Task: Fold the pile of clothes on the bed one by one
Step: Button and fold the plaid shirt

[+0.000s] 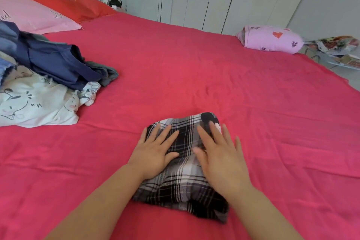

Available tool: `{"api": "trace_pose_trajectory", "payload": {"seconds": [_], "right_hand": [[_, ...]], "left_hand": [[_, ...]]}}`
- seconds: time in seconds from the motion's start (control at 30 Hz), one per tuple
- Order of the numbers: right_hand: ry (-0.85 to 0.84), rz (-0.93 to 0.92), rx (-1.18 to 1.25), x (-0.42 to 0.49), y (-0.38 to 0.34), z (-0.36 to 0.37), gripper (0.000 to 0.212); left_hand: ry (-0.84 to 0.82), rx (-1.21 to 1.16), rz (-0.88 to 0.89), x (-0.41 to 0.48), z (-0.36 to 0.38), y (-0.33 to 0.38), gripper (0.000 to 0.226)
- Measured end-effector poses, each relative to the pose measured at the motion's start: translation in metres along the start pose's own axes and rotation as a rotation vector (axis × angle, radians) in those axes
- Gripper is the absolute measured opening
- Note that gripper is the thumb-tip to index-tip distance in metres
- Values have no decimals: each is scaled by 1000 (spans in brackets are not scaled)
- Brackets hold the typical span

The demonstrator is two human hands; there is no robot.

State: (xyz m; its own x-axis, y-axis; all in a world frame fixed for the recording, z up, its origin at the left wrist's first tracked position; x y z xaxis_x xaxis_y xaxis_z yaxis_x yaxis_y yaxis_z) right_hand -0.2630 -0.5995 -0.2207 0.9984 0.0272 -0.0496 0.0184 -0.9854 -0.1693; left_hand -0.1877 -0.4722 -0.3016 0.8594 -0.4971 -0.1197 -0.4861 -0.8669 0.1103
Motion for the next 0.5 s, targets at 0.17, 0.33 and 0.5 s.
{"api": "trace_pose_trajectory", "payload": {"seconds": [0.17, 0.33, 0.5], "right_hand": [[-293, 177, 52, -16, 45, 78, 95], [-161, 116, 50, 2, 37, 24, 53], [9, 28, 46, 50, 29, 2, 49]], "left_hand": [[-100, 25, -53, -7, 9, -14, 93], [-36, 85, -111, -8, -32, 10, 60], [59, -73, -41, 11, -34, 54, 62]]}}
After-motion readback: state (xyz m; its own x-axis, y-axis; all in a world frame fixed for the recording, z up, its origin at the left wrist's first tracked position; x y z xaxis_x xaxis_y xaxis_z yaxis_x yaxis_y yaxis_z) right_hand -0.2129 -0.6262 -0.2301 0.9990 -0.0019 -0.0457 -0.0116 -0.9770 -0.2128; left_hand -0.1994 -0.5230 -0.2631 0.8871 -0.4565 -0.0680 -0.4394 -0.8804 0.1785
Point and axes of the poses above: each hand's wrist, its own x-axis towards the middle knuckle, its own z-axis out of the palm, y = z × x, the point moved 8 cm from there along x, towards the middle knuckle, and after that the axes turned 7 degrees about -y, right-handed, at the moved point
